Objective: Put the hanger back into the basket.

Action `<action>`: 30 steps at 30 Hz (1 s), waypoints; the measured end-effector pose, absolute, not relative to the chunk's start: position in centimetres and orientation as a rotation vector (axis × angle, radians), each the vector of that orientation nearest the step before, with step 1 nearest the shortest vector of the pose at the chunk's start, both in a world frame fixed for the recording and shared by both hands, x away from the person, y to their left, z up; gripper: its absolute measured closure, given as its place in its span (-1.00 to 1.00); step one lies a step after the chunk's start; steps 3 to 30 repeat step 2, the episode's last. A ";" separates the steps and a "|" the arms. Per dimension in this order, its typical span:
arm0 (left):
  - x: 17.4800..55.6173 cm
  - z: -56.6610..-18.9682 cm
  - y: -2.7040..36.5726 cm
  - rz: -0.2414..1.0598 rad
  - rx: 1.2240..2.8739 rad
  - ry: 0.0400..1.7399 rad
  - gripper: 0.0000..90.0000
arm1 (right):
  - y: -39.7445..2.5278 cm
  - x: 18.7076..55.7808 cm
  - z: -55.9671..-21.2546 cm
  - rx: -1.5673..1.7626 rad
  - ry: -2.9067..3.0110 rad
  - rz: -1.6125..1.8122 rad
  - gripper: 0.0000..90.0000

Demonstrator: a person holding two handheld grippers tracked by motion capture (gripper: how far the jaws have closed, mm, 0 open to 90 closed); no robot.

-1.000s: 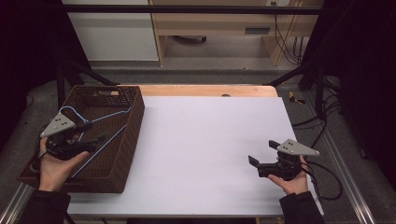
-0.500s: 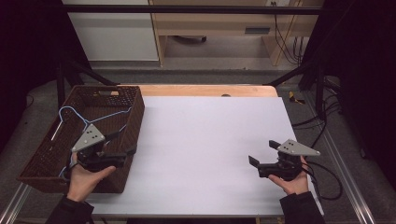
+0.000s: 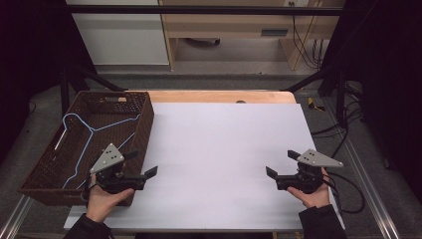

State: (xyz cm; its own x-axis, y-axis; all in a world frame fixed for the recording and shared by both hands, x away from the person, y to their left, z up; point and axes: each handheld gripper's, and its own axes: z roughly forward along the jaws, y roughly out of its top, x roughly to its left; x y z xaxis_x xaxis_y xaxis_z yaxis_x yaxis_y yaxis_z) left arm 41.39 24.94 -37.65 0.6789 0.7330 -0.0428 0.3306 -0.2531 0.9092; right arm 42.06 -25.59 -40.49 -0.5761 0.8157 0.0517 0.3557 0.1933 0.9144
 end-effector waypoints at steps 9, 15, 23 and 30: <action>41.3 -37.8 24.7 0.489 1.856 0.838 -0.74 | -25.6 42.0 -40.5 1.091 2.025 1.361 -0.93; 41.3 -37.8 24.7 0.489 1.856 0.838 -0.74 | -25.6 42.0 -40.5 1.091 2.025 1.361 -0.93; 41.3 -37.8 24.7 0.489 1.856 0.838 -0.74 | -25.6 42.0 -40.5 1.091 2.025 1.361 -0.93; 41.3 -37.8 24.7 0.489 1.856 0.838 -0.74 | -25.6 42.0 -40.5 1.091 2.025 1.361 -0.93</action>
